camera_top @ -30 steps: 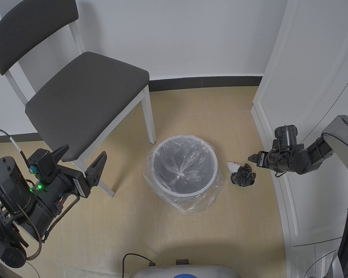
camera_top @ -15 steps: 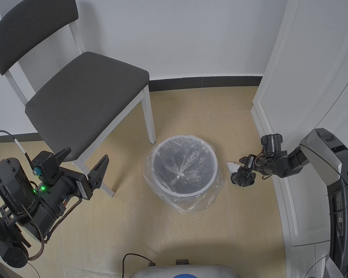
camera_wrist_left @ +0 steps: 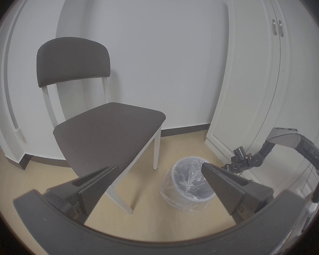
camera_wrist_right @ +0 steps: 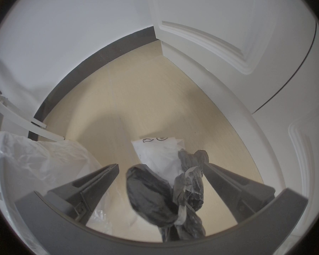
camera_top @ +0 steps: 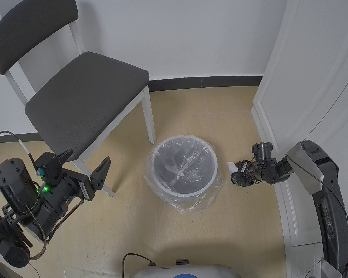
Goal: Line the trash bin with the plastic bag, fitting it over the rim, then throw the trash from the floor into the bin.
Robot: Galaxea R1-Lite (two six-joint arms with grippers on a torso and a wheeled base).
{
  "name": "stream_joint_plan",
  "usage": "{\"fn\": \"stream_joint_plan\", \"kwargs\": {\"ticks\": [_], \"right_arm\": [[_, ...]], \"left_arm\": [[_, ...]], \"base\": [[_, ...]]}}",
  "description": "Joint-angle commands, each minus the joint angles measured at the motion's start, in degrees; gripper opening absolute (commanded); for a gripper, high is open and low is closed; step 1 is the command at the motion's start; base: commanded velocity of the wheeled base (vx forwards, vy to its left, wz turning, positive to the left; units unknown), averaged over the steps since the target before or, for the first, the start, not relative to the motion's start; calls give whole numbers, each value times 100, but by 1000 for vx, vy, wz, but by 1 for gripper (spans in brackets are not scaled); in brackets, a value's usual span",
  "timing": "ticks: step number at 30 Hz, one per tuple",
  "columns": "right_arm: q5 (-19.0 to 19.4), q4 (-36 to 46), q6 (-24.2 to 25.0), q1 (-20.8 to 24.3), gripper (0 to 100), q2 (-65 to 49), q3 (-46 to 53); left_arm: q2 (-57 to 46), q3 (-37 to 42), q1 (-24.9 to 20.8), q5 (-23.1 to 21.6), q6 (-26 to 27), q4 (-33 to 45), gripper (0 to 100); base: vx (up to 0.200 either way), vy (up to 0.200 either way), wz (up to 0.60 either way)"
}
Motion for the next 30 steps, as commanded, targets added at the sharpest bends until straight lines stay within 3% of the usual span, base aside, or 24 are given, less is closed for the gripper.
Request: {"fn": "stream_joint_plan", "kwargs": {"ticks": [1, 24, 30], "right_arm": [[-220, -29, 3, 19, 100, 465, -342], [-272, 156, 311, 28, 100, 632, -570], [-264, 824, 311, 28, 100, 676, -869]], "left_arm": [[22, 5, 4, 1, -3, -1, 100], [31, 76, -14, 1, 6, -10, 100], [58, 76, -14, 1, 6, -19, 100]], "base": [[0, 0, 0], [0, 0, 0], [0, 0, 0]]}}
